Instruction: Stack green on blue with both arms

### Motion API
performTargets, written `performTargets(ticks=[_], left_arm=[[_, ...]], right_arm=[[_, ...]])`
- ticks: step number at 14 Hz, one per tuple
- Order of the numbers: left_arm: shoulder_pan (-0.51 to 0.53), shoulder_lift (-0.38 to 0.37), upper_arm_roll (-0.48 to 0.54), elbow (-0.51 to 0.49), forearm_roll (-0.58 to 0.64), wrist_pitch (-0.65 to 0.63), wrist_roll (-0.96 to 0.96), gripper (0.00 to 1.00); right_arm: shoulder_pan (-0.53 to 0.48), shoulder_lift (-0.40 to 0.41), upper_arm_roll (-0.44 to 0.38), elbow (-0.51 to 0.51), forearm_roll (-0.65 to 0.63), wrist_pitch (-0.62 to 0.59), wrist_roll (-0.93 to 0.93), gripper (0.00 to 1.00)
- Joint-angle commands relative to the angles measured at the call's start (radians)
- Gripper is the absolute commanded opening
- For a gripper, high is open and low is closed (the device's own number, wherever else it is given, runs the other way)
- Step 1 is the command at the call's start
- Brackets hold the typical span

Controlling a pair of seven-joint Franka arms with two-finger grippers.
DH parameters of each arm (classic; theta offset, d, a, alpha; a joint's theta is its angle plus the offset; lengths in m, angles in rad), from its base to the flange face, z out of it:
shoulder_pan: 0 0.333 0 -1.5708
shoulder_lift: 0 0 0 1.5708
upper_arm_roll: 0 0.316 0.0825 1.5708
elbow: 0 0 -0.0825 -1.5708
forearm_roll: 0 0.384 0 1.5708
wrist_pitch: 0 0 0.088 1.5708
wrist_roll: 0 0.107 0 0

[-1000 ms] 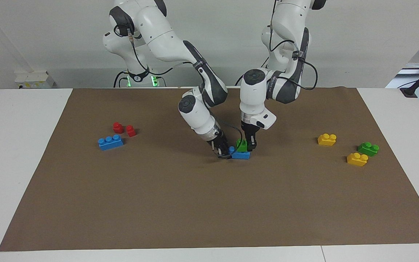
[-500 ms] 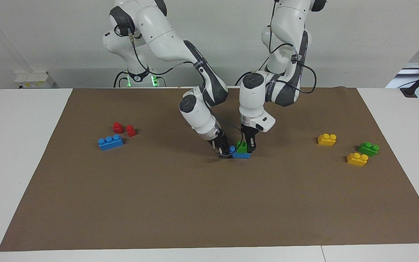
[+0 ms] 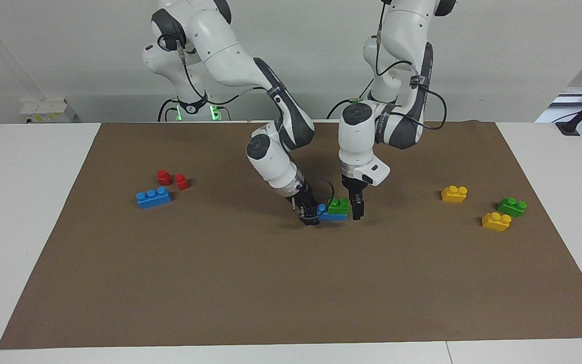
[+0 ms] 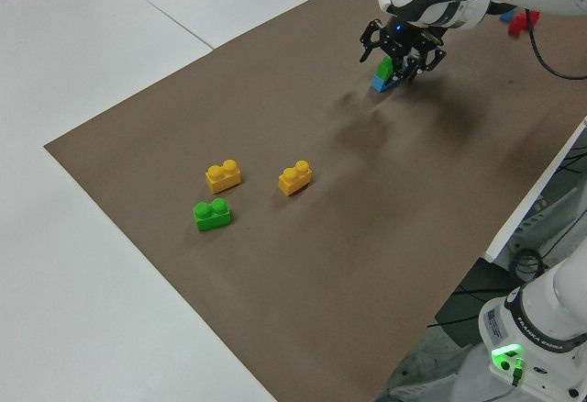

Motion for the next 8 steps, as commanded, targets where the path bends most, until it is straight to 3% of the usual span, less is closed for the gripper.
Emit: performTargets(ticks=[1, 3, 8], left_arm=[[0.058, -0.043, -0.005, 0.038, 0.017, -0.078, 0.102, 1.00], [0.086, -0.052, -0.004, 0.066, 0.017, -0.108, 0.154, 1.00], [0.205, -0.100, -0.005, 0.075, 0.008, -0.120, 0.379, 1.00]], right_arm=[[-0.098, -0.031, 0.003, 0.018, 0.027, -0.119, -0.042, 0.94], [-0.188, -0.065, 0.000, 0.029, -0.004, -0.232, -0.084, 0.97], [-0.418, -0.181, -0.003, 0.043, -0.158, -0.496, -0.555, 1.00]])
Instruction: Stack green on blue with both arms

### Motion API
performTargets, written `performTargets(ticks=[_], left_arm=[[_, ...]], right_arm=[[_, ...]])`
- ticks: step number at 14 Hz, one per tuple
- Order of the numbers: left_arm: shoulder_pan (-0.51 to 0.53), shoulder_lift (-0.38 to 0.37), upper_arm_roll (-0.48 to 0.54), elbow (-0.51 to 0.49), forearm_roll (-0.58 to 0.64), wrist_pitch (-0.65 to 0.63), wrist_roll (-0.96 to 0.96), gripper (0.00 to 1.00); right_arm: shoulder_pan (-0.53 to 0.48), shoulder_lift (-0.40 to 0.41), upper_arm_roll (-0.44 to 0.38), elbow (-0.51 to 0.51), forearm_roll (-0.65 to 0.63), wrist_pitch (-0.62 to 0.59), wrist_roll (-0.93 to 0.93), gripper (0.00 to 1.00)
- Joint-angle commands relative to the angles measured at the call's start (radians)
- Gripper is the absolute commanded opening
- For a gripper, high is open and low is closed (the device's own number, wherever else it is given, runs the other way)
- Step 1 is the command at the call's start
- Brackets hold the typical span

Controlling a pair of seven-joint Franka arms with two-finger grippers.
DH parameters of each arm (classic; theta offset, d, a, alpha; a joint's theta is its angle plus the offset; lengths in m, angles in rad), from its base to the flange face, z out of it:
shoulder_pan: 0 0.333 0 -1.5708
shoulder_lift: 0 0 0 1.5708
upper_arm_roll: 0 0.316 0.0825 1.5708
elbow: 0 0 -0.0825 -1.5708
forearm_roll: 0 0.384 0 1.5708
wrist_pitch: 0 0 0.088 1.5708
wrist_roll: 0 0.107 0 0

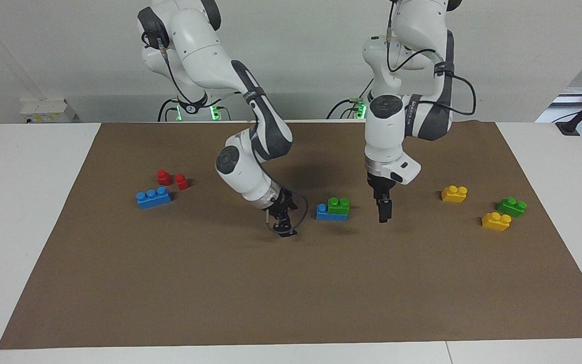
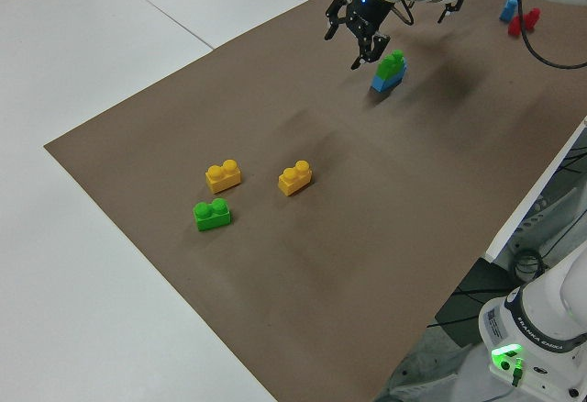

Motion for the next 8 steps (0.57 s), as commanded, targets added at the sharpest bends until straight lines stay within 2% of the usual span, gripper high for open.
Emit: performTargets(ticks=[1, 5, 8], left_arm=[[0.077, -0.029, -0.008, 0.012, 0.004, -0.034, 0.164, 1.00], [0.128, -0.028, -0.008, 0.038, -0.021, -0.051, 0.507, 1.00], [0.132, -0.025, 0.001, 0.086, -0.090, -0.111, 0.832, 1.00]], right_arm=[[-0.109, -0.103, 0.012, -0.009, -0.087, -0.141, -0.284, 1.00], [-0.211, -0.229, 0.011, -0.008, -0.266, -0.323, -0.688, 1.00], [-0.249, -0.335, 0.011, -0.008, -0.323, -0.415, -0.934, 1.00]])
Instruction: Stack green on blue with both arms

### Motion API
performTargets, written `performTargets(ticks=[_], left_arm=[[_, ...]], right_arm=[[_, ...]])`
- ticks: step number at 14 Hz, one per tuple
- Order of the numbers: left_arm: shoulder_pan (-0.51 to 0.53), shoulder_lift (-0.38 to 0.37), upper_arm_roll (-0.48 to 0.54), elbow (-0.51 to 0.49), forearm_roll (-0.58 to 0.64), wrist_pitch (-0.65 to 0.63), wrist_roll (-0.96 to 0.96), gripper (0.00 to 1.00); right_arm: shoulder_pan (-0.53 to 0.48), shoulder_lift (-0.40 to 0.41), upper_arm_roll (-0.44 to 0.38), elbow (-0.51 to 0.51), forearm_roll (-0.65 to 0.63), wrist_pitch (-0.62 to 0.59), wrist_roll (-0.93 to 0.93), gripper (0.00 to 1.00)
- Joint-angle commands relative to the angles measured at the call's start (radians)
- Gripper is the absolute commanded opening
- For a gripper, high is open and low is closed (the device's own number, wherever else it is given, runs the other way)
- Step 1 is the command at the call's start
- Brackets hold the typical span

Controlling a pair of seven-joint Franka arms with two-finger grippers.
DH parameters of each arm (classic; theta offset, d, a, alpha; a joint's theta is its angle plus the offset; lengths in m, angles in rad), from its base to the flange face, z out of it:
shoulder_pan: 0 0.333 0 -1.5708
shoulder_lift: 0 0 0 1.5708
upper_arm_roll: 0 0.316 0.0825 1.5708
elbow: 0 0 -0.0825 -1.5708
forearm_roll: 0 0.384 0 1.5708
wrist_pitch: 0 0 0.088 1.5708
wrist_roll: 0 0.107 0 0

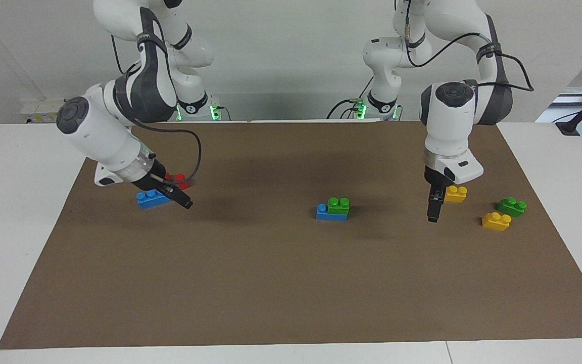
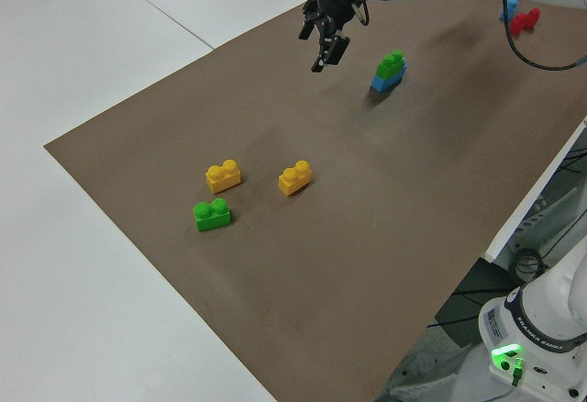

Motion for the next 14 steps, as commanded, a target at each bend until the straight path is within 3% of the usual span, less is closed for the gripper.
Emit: performTargets(ticks=[1, 6, 14], left_arm=[[0.025, -0.001, 0.000, 0.061, -0.082, -0.099, 0.301, 1.00], [0.065, 0.002, 0.000, 0.152, -0.156, -0.250, 0.622, 1.00], [0.114, -0.006, -0.001, 0.308, -0.224, -0.590, 1.083, 1.00]], right_arm=[[-0.022, -0.112, 0.013, -0.024, -0.069, -0.072, -0.215, 1.00], [-0.019, -0.247, 0.014, -0.024, -0.164, -0.207, -0.458, 1.00], [-0.013, -0.241, 0.014, -0.005, -0.255, -0.230, -0.491, 1.00]])
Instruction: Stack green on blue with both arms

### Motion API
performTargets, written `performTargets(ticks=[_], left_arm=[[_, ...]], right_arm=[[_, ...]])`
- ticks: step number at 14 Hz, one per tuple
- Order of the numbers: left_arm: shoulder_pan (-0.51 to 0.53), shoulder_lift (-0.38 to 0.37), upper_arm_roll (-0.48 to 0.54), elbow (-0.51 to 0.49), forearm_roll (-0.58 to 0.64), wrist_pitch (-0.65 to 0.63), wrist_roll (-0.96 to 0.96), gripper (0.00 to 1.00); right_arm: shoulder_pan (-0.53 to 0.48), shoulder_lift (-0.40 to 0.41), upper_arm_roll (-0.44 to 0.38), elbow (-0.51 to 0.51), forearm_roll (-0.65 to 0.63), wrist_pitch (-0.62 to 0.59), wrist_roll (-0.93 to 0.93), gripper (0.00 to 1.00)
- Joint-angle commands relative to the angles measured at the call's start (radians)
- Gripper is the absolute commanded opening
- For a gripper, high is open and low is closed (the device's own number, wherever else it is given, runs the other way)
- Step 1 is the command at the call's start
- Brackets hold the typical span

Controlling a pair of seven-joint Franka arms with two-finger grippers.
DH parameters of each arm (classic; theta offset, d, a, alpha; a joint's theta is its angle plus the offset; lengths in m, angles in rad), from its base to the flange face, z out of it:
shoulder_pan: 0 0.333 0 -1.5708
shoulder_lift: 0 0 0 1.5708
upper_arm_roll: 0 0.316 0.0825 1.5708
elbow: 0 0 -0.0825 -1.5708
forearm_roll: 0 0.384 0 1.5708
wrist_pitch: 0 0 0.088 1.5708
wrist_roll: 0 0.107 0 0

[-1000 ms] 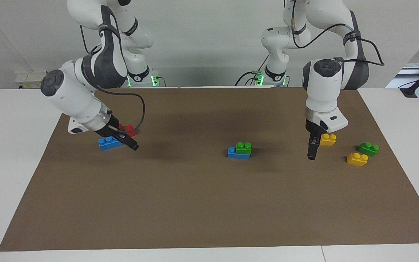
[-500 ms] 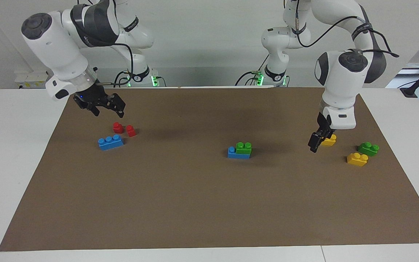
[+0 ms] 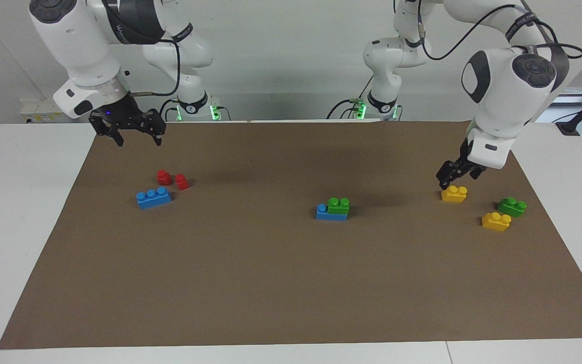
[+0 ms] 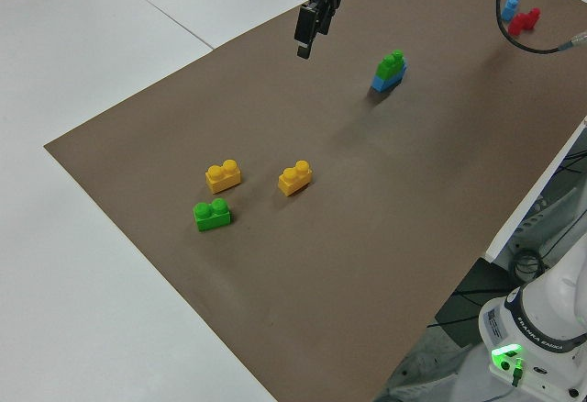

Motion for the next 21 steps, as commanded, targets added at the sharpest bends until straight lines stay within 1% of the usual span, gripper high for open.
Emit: performTargets(ticks=[1, 3, 5, 7, 12, 14, 19, 21], left_arm=[[0.010, -0.005, -0.006, 0.065, -0.023, -0.161, 0.116, 1.00], [0.010, -0.008, -0.006, 0.102, -0.048, -0.270, 0.142, 1.00], [0.010, -0.036, -0.006, 0.105, -0.055, -0.322, 0.148, 1.00], [0.010, -0.073, -0.003, 0.091, -0.057, -0.327, 0.201, 1.00], [0.010, -0.104, -0.005, 0.073, -0.057, -0.316, 0.202, 1.00], [0.010, -0.119, -0.005, 0.051, -0.057, -0.297, 0.200, 1.00], [0.025, -0.125, -0.005, 0.019, -0.095, -0.127, 0.223, 1.00], [0.027, -0.125, -0.003, 0.016, -0.114, -0.106, 0.223, 1.00]], right_arm=[[-0.004, -0.001, 0.005, -0.002, -0.022, -0.014, -0.022, 1.00], [-0.003, -0.003, 0.007, -0.003, -0.022, -0.015, -0.021, 1.00], [-0.003, -0.003, 0.007, -0.005, -0.021, -0.014, -0.018, 1.00], [-0.004, -0.003, 0.007, -0.005, -0.021, -0.014, -0.018, 1.00], [-0.003, -0.004, 0.007, -0.006, -0.022, -0.016, -0.020, 1.00], [-0.003, -0.004, 0.007, -0.006, -0.022, -0.018, -0.023, 1.00], [-0.003, -0.003, 0.007, -0.005, -0.027, -0.013, -0.061, 1.00], [-0.006, -0.003, 0.007, -0.003, -0.027, -0.010, -0.057, 1.00]])
